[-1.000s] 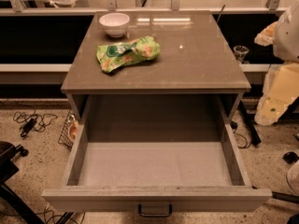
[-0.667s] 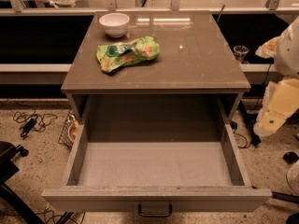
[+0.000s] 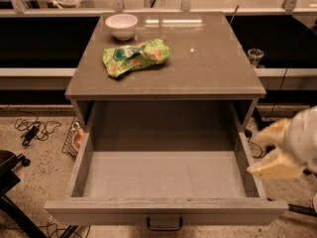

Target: Close top drawer

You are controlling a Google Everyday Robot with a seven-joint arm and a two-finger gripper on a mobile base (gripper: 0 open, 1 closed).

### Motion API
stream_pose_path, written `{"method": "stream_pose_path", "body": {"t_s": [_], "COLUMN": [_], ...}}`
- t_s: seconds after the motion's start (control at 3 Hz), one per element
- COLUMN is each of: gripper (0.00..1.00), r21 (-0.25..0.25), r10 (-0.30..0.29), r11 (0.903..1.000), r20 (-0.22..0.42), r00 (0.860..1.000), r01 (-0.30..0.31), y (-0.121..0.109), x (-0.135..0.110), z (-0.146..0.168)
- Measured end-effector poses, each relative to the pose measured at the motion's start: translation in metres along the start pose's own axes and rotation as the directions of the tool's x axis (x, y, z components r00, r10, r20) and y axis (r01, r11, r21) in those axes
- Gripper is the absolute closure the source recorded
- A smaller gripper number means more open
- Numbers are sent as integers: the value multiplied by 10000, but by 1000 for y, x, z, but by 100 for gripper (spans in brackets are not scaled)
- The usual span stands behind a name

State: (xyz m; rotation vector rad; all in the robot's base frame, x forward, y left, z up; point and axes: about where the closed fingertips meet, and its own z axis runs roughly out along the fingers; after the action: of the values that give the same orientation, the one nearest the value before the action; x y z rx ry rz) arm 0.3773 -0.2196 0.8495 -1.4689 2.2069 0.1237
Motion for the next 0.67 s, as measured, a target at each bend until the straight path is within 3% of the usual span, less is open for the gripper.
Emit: {"method": "stream_pose_path", "body": {"t_s": [0.33, 0.67], "gripper": [79, 99], "r21": [141, -491], "r10": [586, 1077], "r11": [9981, 9935], "r20": [872, 1027], "r00": [9945, 9889], "r01": [-601, -1031], "y": [58, 116], "x": [43, 82], "z": [52, 92]}}
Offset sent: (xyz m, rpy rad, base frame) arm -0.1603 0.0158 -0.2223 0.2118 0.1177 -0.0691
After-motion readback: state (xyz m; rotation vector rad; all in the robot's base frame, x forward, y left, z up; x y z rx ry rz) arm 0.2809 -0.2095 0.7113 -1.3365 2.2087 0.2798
